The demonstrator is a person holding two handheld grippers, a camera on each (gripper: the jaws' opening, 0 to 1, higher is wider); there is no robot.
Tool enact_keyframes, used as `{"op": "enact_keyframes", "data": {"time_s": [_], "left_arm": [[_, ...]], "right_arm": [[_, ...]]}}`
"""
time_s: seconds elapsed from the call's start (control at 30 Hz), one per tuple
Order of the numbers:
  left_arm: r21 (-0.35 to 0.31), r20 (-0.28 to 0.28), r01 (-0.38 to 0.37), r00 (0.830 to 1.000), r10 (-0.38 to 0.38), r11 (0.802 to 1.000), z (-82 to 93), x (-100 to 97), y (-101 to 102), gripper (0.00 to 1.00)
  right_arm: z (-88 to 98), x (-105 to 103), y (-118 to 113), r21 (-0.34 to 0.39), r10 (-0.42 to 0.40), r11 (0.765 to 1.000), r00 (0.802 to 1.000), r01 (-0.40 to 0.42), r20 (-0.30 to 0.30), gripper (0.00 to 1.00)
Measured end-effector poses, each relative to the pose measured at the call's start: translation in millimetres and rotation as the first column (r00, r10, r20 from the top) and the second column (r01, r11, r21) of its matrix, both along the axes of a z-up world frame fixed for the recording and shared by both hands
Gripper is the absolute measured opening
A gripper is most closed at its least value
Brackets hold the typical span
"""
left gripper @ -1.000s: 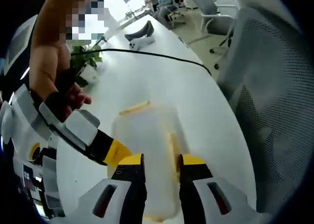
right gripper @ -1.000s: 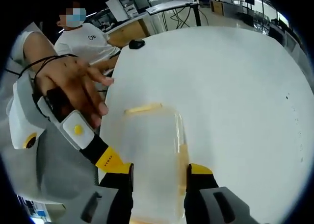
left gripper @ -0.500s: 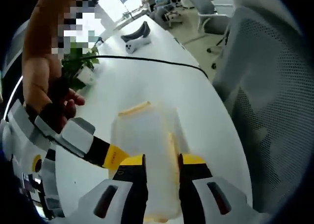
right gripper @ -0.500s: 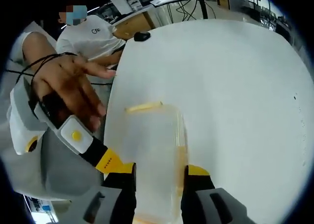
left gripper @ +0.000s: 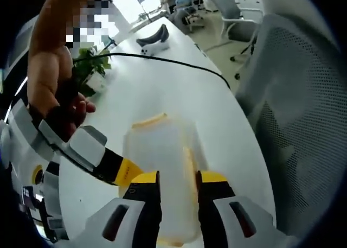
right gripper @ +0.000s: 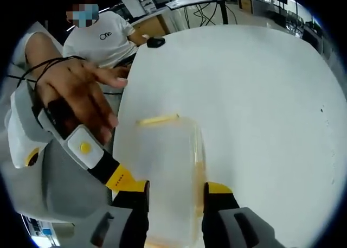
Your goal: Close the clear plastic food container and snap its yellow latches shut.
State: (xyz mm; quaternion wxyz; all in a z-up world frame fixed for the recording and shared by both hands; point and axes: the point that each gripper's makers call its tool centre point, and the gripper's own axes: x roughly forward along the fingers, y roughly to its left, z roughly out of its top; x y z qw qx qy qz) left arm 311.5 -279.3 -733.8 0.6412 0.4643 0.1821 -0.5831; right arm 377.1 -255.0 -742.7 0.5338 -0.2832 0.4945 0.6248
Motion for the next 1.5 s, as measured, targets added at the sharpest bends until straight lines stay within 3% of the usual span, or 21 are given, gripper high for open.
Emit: {"op": "enact_keyframes", "data": {"time_s": [0.03,0.27,0.4,0.67,0.73,0.9,1.0,1.27,1.37,1.47,1.5], "left_arm": [[-0.024,-0.034,-0.023,0.999,0.023,0.999,1.7,1.5,-0.4,0.21],[-0.051,-0.077,-0.029,0.997,0.025,0.998,6.8,0.3,-1.6,0.18],[-0.066,-0.117,-0.061,0.992,0.053,0.996,8.3,-0.9,1.7,0.16],[-0.113,-0.187,-0.15,0.974,0.127,0.982,16.6,1.5,8.8,0.21],[-0.118,-0.181,-0.155,0.975,0.133,0.981,19.6,4.6,11.5,0.22],[-0.133,-0.217,-0.223,0.957,0.191,0.966,24.6,13.0,21.8,0.27],[-0.147,-0.267,-0.275,0.936,0.23,0.95,27.4,15.3,26.2,0.3],[-0.188,-0.309,-0.371,0.901,0.304,0.909,36.6,29.7,41.7,0.4],[-0.225,-0.327,-0.424,0.881,0.342,0.877,38.9,37.2,47.8,0.48],[-0.228,-0.388,-0.498,0.835,0.39,0.837,35.5,41.4,58.0,0.49],[-0.233,-0.382,-0.502,0.835,0.397,0.833,35.3,44.7,60.9,0.52]], "right_arm": [[1.0,0.1,0.1,0.011,0.003,1.0,1.0,-0.003,0.01,0.37],[7.0,3.3,2.9,0.063,-0.012,0.998,0.995,0.005,0.099,0.36],[19.5,2.3,6.0,0.099,-0.039,0.995,0.994,0.029,0.101,0.39],[39.7,8.2,-0.5,0.156,-0.085,0.986,0.978,0.055,0.192,0.38],[42.4,10.1,-3.8,0.161,-0.084,0.986,0.968,0.047,0.236,0.39],[53.4,8.0,-9.0,0.197,-0.134,0.977,0.955,0.083,0.265,0.39],[59.8,7.0,-12.2,0.241,-0.195,0.962,0.942,0.129,0.272,0.4],[60.3,-11.5,-25.7,0.314,-0.303,0.926,0.908,0.208,0.291,0.48],[59.5,-15.5,-30.5,0.335,-0.341,0.913,0.887,0.233,0.311,0.47],[57.2,-21.1,-35.6,0.359,-0.383,0.895,0.868,0.265,0.316,0.49],[56.0,-22.0,-37.1,0.362,-0.392,0.892,0.863,0.271,0.319,0.51]]}}
